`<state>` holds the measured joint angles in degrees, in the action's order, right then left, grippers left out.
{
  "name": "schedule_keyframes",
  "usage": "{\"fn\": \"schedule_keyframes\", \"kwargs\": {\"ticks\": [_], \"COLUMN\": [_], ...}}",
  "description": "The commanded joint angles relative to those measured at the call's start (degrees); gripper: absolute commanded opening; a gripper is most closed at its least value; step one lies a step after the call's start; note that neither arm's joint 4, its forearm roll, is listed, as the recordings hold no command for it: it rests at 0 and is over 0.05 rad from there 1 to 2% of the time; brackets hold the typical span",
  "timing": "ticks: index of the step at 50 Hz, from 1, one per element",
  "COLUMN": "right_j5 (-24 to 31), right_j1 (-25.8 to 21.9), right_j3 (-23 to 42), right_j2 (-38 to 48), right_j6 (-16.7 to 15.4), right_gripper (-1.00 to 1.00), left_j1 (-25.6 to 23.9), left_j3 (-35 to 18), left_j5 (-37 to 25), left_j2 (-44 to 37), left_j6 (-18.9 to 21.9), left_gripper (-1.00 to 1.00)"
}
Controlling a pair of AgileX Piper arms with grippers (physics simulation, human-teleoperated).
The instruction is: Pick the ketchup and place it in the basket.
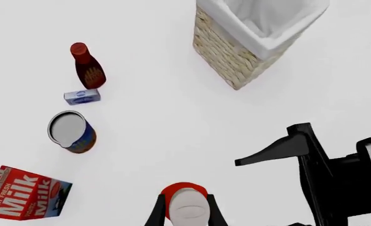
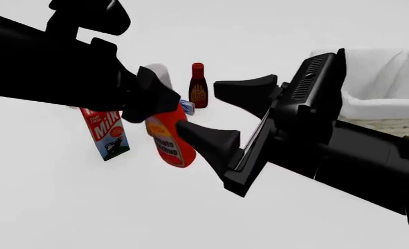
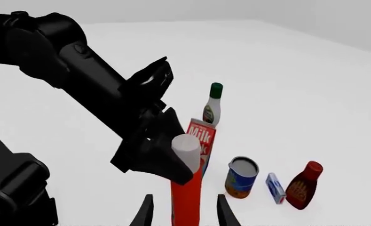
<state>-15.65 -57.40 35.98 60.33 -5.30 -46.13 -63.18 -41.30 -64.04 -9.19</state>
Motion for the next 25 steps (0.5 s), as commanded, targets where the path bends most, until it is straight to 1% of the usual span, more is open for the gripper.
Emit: {"fn": "schedule_keyframes", "kwargs": {"ticks": [1, 8, 11, 13, 14, 16, 18, 25], "right_j5": [-2.43, -3.00, -3.37, -3.64, -3.72, -3.70, -3.72, -3.54], "right_j1": [0.00, 0.15, 0.16, 0.22, 0.25, 0.19, 0.15, -0.14], "right_j3": [-0.30, 0.15, 0.25, 0.27, 0.39, 0.54, 0.75, 1.40], "right_j2": [3.33, 4.57, 5.15, 5.51, 5.82, 6.05, 6.31, 6.81], "right_j6": [0.33, 0.24, 0.24, 0.07, 0.11, -0.03, -0.24, -0.42], "right_gripper": [1.00, 1.00, 1.00, 1.00, 1.00, 1.00, 1.00, 1.00], "left_j1": [-1.28, -2.04, -3.09, -2.99, -3.58, -3.52, -4.14, -4.69], "left_j3": [-2.43, -3.54, -3.98, -4.04, -4.13, -4.44, -4.44, -4.47], "left_j5": [-1.48, -2.24, -2.66, -2.74, -2.81, -3.10, -3.19, -3.34], "left_j2": [0.04, 0.00, 0.21, 0.21, 0.38, 0.38, 0.55, 0.96], "left_j6": [0.49, 0.29, -0.60, -0.25, -1.27, -0.70, -1.38, -1.85], "left_gripper": [-1.00, -1.00, -1.00, -1.00, -1.00, -1.00, -1.00, -1.00]}}
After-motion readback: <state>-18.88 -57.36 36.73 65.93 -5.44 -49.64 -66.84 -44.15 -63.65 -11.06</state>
